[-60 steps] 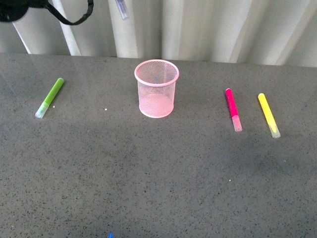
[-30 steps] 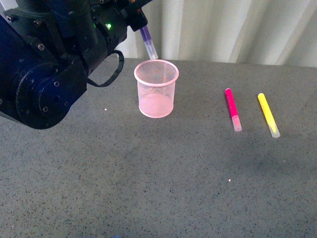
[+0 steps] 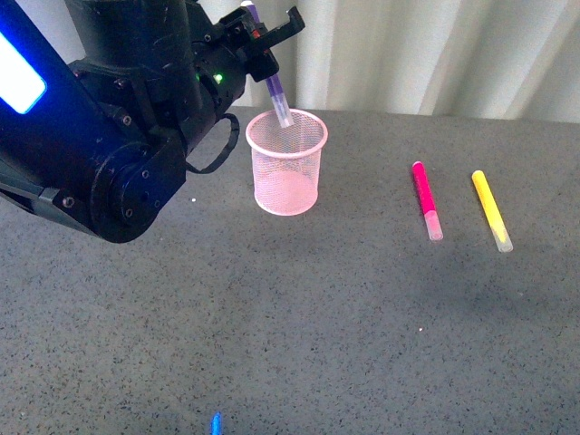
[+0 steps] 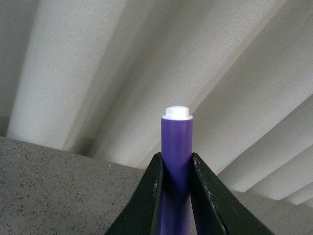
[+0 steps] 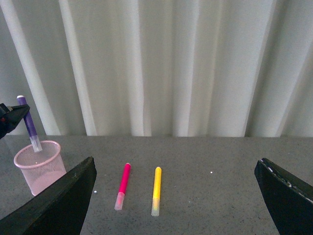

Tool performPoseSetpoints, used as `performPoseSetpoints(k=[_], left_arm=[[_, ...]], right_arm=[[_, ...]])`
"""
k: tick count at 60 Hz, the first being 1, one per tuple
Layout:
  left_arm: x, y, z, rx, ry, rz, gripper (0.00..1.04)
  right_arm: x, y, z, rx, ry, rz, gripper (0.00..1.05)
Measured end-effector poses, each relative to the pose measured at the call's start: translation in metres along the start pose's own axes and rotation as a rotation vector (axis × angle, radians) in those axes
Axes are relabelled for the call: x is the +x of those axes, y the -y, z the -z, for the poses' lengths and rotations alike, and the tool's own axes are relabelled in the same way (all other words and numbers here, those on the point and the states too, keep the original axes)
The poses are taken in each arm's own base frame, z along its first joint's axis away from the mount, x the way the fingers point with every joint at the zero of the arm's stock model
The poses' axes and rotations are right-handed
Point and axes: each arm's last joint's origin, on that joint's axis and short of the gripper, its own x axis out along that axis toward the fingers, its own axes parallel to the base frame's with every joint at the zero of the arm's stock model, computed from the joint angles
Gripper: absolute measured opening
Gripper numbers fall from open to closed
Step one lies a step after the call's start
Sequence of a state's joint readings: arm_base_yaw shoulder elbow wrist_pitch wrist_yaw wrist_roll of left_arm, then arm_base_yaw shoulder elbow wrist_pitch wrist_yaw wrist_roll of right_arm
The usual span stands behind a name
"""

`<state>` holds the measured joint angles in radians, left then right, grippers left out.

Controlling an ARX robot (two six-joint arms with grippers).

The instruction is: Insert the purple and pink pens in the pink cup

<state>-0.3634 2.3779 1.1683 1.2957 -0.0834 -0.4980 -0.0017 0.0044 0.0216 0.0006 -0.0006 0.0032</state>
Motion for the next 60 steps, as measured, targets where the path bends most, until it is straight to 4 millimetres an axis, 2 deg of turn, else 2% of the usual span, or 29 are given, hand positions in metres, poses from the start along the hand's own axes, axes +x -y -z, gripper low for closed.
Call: performPoseSetpoints(k=[20,32,51,60], left_arm=[[0.001,-0.004,0.004,0.009,-0.013,-0.006,0.13],[0.002,-0.004,0.004,0.019,-0.022,-0.011,0.44],[0.002,-0.006,0.001,0.019,-0.037,-0.028,0.99],[0.0,-0.005,-0.013,0.006,-0.062,-0.049,0.98]], right_arm=[[0.0,0.0,0.0,0.0,0.0,0.0,0.98],[0.0,0.0,0.0,0.0,0.0,0.0,0.98],[0.0,0.0,0.0,0.0,0.0,0.0,0.98],[0.0,0.0,0.0,0.0,0.0,0.0,0.98]])
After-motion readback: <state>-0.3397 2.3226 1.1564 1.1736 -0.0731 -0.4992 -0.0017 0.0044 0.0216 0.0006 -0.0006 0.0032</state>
